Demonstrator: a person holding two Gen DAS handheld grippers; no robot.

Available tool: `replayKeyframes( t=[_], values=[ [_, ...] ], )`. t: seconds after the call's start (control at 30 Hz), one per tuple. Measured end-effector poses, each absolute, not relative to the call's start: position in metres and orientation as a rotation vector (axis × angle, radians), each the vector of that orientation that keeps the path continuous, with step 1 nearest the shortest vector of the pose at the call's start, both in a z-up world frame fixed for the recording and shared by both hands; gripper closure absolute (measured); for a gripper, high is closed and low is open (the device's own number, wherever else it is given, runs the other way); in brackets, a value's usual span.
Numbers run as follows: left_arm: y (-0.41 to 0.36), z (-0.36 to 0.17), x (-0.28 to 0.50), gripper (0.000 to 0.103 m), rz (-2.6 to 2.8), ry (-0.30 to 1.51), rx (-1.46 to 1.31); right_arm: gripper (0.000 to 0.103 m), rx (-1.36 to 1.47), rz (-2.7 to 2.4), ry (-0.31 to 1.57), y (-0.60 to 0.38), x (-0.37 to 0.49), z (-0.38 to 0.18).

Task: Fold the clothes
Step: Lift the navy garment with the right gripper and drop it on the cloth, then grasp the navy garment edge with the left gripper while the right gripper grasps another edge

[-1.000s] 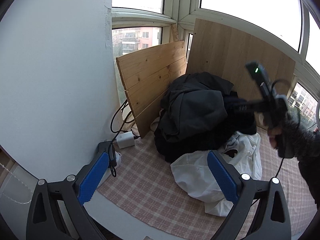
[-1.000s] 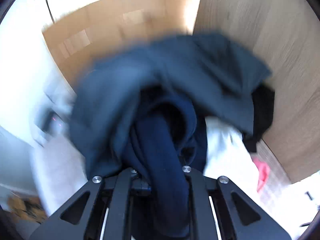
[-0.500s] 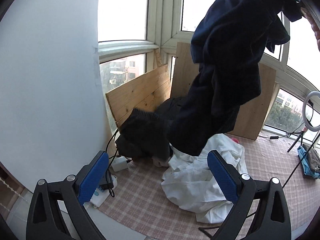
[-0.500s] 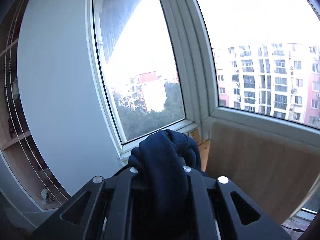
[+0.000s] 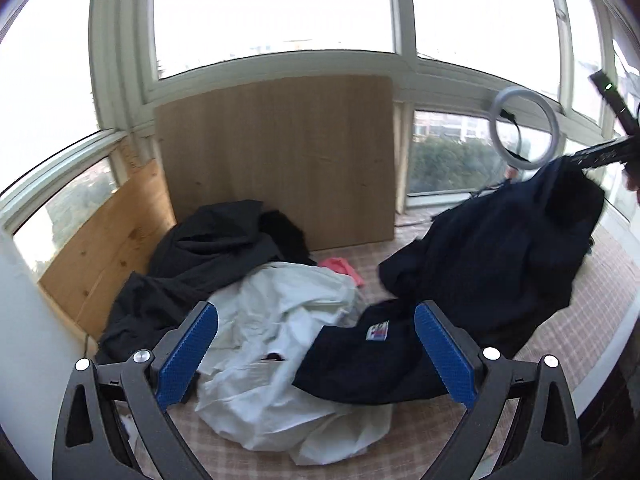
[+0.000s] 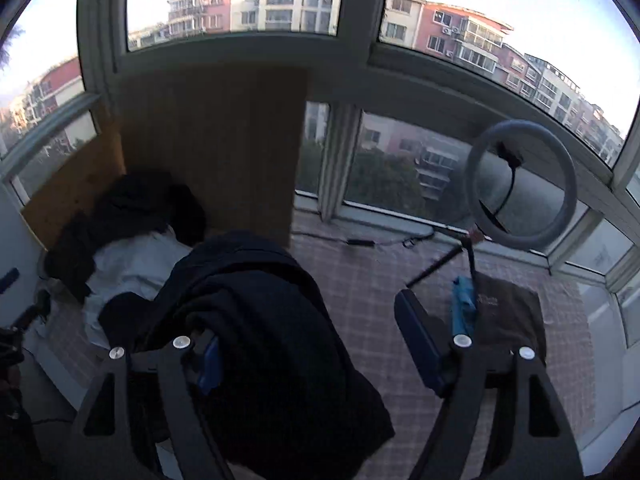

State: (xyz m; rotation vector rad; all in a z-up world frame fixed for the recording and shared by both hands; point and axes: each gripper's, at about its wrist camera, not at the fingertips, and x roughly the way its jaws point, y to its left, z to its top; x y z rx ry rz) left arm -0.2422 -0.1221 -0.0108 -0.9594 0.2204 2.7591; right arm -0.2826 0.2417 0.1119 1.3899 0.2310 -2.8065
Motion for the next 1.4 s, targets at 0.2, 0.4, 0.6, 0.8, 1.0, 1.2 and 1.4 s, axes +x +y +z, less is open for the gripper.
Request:
replayKeyframes(
  t=[0.2,0.4,0.6,0.8,1.0,1.2,1.4],
  values=[
    [0.011,-0.071,-0.261,0.004,2.436,0.411,-1.051,0.029,1.689,-2.654,-0.257,0.368,-0.266,-0.05],
    [0.109,-0.158,-0.28,0.004,2.282,0.537,-1.302,0.028,1.788,-2.46,-0.18,0.403,-0.264,-0.199],
    [0.119,-0.183,-0.324,0.005,2.402,0.556,-1.422,0.028,1.744,-2.301,-0.087,0.377,-0.269,-0.255],
    [0.133,-0.176,-0.369,0.005,2.17,0.594,-1.371,0.028,1.641,-2.264,0.008,0.356,-0.267,-0.269],
    [0.187,-0.202,-0.387,0.005,1.94,0.886,-1.231,0.028,1.68,-2.224,-0.161,0.37,-0.271,-0.282],
    [0.206,-0.221,-0.403,0.007,1.769,0.88,-1.251,0.028,1.698,-2.249,-0.24,0.377,-0.267,-0.28],
    [0.195,-0.219,-0.396,0.081,1.637,0.726,-1.349,0.028,1.665,-2.315,-0.287,0.384,-0.267,-0.273]
  ],
)
